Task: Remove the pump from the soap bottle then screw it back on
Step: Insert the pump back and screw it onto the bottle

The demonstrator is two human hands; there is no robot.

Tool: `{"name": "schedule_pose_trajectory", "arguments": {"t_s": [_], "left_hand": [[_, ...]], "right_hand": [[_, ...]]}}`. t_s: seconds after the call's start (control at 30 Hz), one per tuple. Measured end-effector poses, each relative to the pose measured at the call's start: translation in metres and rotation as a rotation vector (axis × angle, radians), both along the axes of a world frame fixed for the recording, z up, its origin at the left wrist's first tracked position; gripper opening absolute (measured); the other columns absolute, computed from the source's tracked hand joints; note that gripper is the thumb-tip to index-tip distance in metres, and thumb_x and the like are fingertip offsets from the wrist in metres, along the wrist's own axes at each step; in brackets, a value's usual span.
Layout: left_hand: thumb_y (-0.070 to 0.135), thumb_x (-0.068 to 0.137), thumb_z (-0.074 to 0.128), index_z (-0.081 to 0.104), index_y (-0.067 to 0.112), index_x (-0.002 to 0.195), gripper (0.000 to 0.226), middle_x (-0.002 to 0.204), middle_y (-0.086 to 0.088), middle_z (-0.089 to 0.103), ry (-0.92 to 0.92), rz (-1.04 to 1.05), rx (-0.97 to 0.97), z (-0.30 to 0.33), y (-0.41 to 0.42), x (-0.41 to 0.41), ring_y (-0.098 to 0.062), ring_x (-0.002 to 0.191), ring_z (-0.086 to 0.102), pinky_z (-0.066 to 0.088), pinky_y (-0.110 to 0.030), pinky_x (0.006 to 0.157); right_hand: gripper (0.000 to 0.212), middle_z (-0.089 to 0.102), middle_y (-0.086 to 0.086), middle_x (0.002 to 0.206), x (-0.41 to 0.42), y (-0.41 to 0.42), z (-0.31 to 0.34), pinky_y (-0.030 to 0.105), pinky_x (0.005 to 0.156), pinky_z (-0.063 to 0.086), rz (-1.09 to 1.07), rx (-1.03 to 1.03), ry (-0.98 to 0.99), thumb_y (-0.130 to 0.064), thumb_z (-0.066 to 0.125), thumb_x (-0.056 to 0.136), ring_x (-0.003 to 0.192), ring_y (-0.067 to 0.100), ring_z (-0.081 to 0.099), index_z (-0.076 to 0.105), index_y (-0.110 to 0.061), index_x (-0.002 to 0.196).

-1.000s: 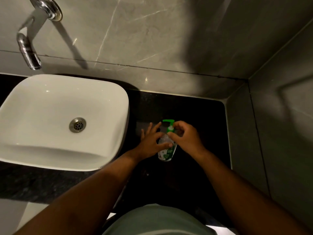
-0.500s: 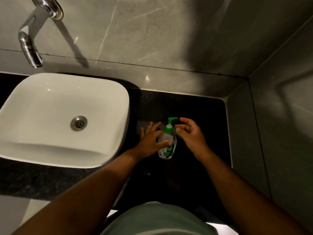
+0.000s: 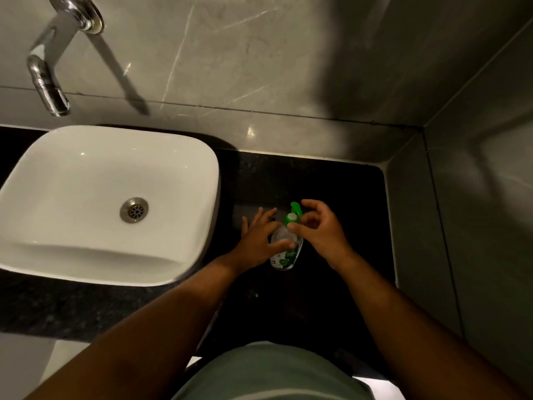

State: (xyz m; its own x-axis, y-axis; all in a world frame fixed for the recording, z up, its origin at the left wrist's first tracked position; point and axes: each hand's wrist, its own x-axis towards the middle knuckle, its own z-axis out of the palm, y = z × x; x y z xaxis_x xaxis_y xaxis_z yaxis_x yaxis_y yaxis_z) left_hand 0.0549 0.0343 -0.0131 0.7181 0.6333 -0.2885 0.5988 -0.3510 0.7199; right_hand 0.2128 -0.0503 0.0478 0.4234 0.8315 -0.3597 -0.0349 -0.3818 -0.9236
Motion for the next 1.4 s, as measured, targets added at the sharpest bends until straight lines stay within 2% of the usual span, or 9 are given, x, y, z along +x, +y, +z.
{"name": "schedule_pose_trajectory", "arguments": {"t_s": [0.2, 0.4, 0.53, 0.7, 0.8, 0.9, 1.0, 1.1, 1.4], "left_hand": [[0.065, 0.08, 0.058, 0.051, 0.029, 0.133, 0.065, 0.159, 0.003, 0.015, 0.013, -0.02, -0.027, 0.006, -0.001, 0.001, -0.017, 0.145, -0.007, -0.017, -0.056, 0.109], [0.069, 0.077, 0.057, 0.048, 0.036, 0.135, 0.067, 0.159, 0.004, 0.017, -0.007, -0.038, -0.042, 0.009, -0.001, 0.001, -0.018, 0.145, -0.006, -0.017, -0.057, 0.109], [0.064, 0.081, 0.059, 0.05, 0.033, 0.135, 0.063, 0.159, 0.005, 0.017, 0.004, -0.013, -0.046, 0.004, 0.002, 0.001, -0.019, 0.145, -0.005, -0.016, -0.057, 0.108], [0.067, 0.078, 0.057, 0.051, 0.034, 0.132, 0.063, 0.158, 0.004, 0.018, 0.013, -0.028, -0.023, 0.003, 0.004, 0.0, -0.02, 0.145, -0.003, -0.015, -0.057, 0.108], [0.071, 0.076, 0.053, 0.048, 0.034, 0.136, 0.071, 0.159, 0.002, 0.018, 0.025, -0.026, -0.02, 0.004, 0.004, 0.003, -0.02, 0.145, -0.003, -0.015, -0.057, 0.108], [0.069, 0.076, 0.055, 0.044, 0.035, 0.138, 0.071, 0.159, 0.002, 0.018, 0.017, -0.016, -0.032, 0.004, 0.003, 0.003, -0.02, 0.145, -0.003, -0.016, -0.056, 0.108], [0.068, 0.077, 0.057, 0.047, 0.033, 0.137, 0.071, 0.158, 0.003, 0.018, 0.01, -0.021, -0.024, 0.003, 0.004, 0.002, -0.02, 0.146, -0.003, -0.015, -0.058, 0.11], [0.069, 0.077, 0.057, 0.049, 0.034, 0.135, 0.068, 0.159, 0.003, 0.018, -0.006, -0.033, -0.035, 0.002, 0.002, 0.003, -0.019, 0.145, -0.004, -0.015, -0.058, 0.11], [0.078, 0.071, 0.049, 0.052, 0.032, 0.131, 0.076, 0.159, 0.005, 0.018, 0.002, -0.016, -0.011, -0.005, 0.004, 0.003, -0.016, 0.145, -0.004, -0.015, -0.055, 0.109]], "right_hand": [[0.055, 0.06, -0.007, 0.122, 0.003, 0.007, -0.004, 0.027, 0.09, 0.052, 0.184, -0.109, 0.094, -0.025, 0.073, 0.083, 0.11, 0.007, 0.059, 0.05, -0.026, 0.134], [0.025, 0.07, -0.006, 0.091, 0.0, 0.012, -0.008, 0.011, 0.061, 0.05, 0.148, -0.062, -0.027, -0.028, 0.08, 0.075, 0.08, 0.001, 0.068, 0.065, -0.022, 0.094], [0.035, 0.066, -0.01, 0.113, 0.003, 0.007, -0.012, 0.019, 0.08, 0.052, 0.13, -0.034, 0.034, -0.03, 0.078, 0.077, 0.105, 0.003, 0.063, 0.06, -0.033, 0.107], [0.028, 0.068, -0.005, 0.11, 0.007, 0.009, -0.014, 0.013, 0.068, 0.052, 0.15, -0.063, -0.002, -0.022, 0.074, 0.081, 0.097, 0.002, 0.066, 0.063, -0.033, 0.104], [0.037, 0.067, -0.001, 0.104, 0.005, 0.012, -0.018, 0.026, 0.078, 0.054, 0.106, -0.08, -0.127, -0.031, 0.082, 0.073, 0.096, 0.01, 0.064, 0.06, -0.02, 0.1], [0.049, 0.062, -0.005, 0.121, 0.003, 0.013, -0.017, 0.029, 0.089, 0.052, 0.176, -0.111, -0.02, -0.034, 0.077, 0.078, 0.111, 0.01, 0.059, 0.056, -0.024, 0.121], [0.036, 0.07, -0.004, 0.114, 0.004, 0.01, -0.017, 0.019, 0.077, 0.056, 0.227, -0.078, 0.096, -0.025, 0.07, 0.085, 0.103, 0.011, 0.067, 0.062, -0.023, 0.12], [0.029, 0.069, -0.007, 0.093, 0.001, 0.01, -0.015, 0.011, 0.061, 0.048, 0.132, -0.084, -0.079, -0.032, 0.078, 0.077, 0.087, 0.006, 0.066, 0.065, -0.02, 0.099], [0.032, 0.068, -0.007, 0.112, 0.004, 0.007, -0.022, 0.02, 0.08, 0.054, 0.107, -0.076, 0.026, -0.023, 0.07, 0.085, 0.106, 0.009, 0.064, 0.063, -0.024, 0.116]]}}
